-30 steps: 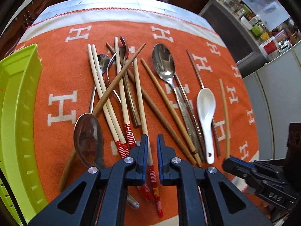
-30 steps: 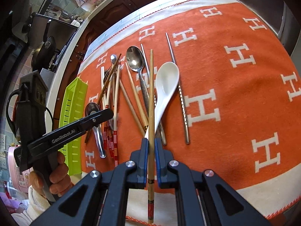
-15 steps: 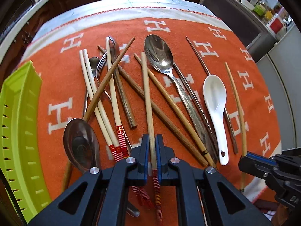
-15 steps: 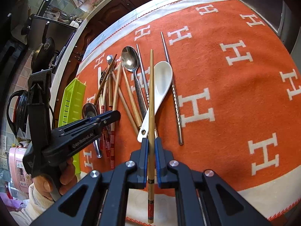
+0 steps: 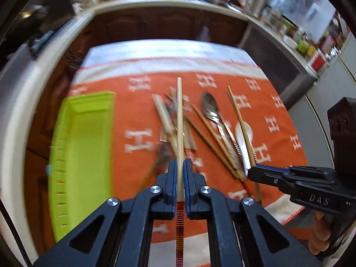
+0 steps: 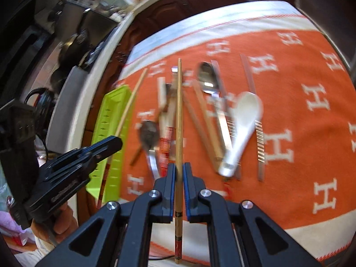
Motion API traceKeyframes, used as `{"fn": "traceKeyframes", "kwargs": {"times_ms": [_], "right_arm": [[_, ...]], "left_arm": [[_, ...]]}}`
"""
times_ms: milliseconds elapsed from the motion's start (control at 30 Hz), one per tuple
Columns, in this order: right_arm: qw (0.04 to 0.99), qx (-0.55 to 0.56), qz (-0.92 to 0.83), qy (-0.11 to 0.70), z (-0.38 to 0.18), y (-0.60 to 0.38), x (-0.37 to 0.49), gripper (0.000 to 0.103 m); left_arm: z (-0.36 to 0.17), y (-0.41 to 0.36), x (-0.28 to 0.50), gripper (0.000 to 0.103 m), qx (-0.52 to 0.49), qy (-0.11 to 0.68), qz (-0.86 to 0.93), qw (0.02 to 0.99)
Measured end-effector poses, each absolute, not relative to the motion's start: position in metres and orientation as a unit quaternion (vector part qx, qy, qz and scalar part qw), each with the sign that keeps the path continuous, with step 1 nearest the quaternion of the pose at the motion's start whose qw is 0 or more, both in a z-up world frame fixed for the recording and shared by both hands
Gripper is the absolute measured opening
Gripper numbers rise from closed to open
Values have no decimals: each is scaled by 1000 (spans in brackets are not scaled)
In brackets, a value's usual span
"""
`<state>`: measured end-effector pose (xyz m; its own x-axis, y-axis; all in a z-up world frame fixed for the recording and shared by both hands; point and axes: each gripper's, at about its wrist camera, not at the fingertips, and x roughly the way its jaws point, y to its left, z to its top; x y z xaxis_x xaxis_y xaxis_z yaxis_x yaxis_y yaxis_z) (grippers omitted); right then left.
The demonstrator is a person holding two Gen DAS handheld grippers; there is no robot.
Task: Organize utensils
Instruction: 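Carry the chopsticks into the green tray and open both grippers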
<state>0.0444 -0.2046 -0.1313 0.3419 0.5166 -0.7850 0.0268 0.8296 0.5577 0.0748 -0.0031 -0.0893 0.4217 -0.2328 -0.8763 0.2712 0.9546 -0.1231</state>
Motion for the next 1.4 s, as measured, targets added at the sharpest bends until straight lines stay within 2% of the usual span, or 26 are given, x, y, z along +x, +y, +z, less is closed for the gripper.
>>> {"fn": "traceKeyframes", "kwargs": {"times_ms": [167,333,533,800,867,933,1033,1100,1400], "right_arm": [[779,229,199,549,-107,-153,69,7],[771,209,223,559,-100,-92,99,7],[749,208,222,589,-124,-34,124,7],[732,223,198,612,-147,-5,143,8],[734,218,191,614,-150,-4,144,9],[731,216,190,618,-153,-5,145,9],[737,203,181,619,-153,-6,146,9],[745,192,175,615,-151,-10,143,9],[775,136,180,590,-137,-41,130,9]], "left_arm": [[-82,42,80,4,29,502,-86,860],[-102,89,100,4,14,516,-40,855],[-129,132,110,4,-16,540,-20,841],[-144,145,116,5,-12,544,-14,839],[-142,146,116,11,-9,539,-8,842],[-140,147,117,30,-11,534,0,845],[-138,153,115,42,-23,518,4,855],[-135,156,115,45,-33,515,3,856],[-117,141,110,45,-50,517,-35,854]]}}
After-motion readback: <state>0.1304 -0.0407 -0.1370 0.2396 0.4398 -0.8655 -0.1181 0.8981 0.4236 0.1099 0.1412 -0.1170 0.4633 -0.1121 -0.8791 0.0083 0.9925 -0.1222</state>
